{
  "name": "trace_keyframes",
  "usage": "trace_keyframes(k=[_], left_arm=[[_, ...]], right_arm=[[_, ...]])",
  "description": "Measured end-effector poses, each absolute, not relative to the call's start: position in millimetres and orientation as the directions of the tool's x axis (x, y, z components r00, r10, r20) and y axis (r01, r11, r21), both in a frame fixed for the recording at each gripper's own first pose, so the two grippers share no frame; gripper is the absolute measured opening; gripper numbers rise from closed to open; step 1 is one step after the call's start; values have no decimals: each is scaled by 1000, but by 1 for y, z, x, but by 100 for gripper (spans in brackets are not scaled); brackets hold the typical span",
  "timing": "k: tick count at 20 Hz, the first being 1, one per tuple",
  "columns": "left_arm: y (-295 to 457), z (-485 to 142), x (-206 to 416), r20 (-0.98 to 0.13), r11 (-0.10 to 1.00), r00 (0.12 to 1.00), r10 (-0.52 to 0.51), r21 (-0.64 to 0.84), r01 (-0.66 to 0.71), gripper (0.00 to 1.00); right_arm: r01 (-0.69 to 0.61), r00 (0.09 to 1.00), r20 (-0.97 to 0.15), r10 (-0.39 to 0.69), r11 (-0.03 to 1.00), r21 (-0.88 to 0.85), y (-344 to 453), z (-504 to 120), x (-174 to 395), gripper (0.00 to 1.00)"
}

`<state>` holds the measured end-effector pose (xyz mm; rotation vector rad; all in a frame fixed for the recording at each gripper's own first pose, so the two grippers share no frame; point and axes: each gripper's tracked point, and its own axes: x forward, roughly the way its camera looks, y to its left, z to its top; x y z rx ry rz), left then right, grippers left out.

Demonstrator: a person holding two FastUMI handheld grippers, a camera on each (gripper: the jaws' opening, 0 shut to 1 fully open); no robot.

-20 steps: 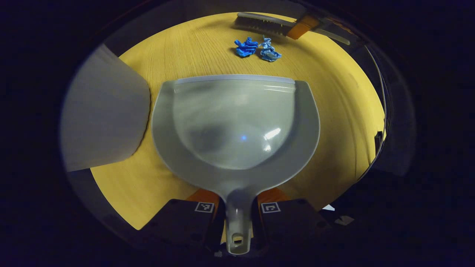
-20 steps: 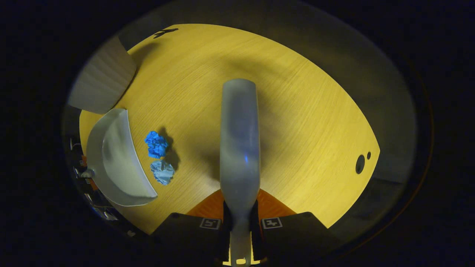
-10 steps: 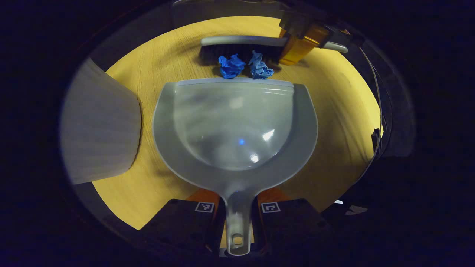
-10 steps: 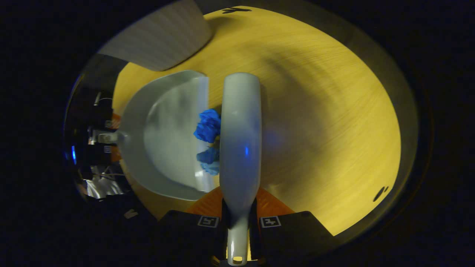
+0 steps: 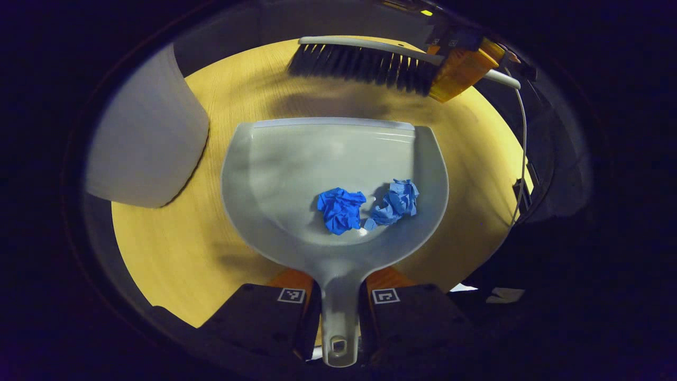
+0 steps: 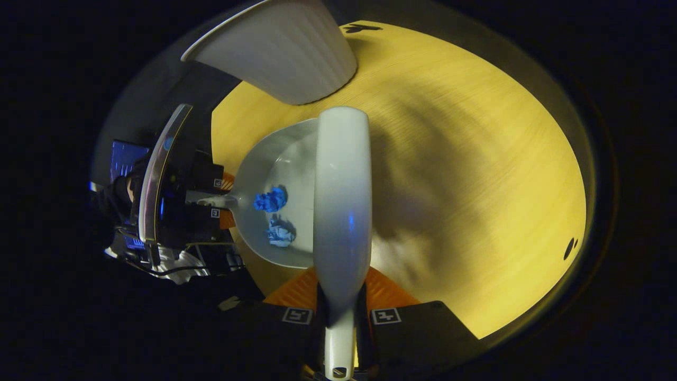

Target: Pick up the small broom and dustpan from the desktop, sweep the trash into the dustpan with the broom, and then empty the trash into the garbage bin.

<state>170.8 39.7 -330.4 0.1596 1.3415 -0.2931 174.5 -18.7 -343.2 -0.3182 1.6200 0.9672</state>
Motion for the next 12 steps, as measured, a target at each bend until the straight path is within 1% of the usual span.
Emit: trace_keyframes(k=[1,2,3,4,5,6,8,10,12], left_arm=[[40,-331,169,-971,954,202,-128,-65,292,30],[39,-330,170,-968,953,208,-137,-72,294,30],[41,-333,172,-964,950,225,-144,-72,303,30],[42,-333,174,-958,946,243,-152,-69,317,29],[43,-334,175,-952,942,259,-160,-69,330,30],[45,-336,175,-948,938,271,-165,-66,340,30],[45,-342,176,-953,938,267,-143,-44,344,30],[42,-337,176,-958,948,265,-110,-21,317,29],[40,-334,173,-951,958,286,-114,-29,286,30]], right_arm=[[-652,-287,-914,287,641,406,-27,-336,174,30],[-643,-271,-921,278,660,388,-40,-333,174,26],[-636,-254,-931,263,680,365,-56,-330,174,26],[-625,-242,-938,247,700,346,-70,-328,174,30],[-611,-233,-942,241,717,335,-82,-325,170,27],[-591,-236,-942,238,735,334,-90,-321,166,26],[-563,-218,-947,235,763,319,-100,-319,158,26],[-536,-209,-947,243,781,319,-102,-321,147,26],[-519,-203,-944,261,788,330,-106,-324,145,26]])
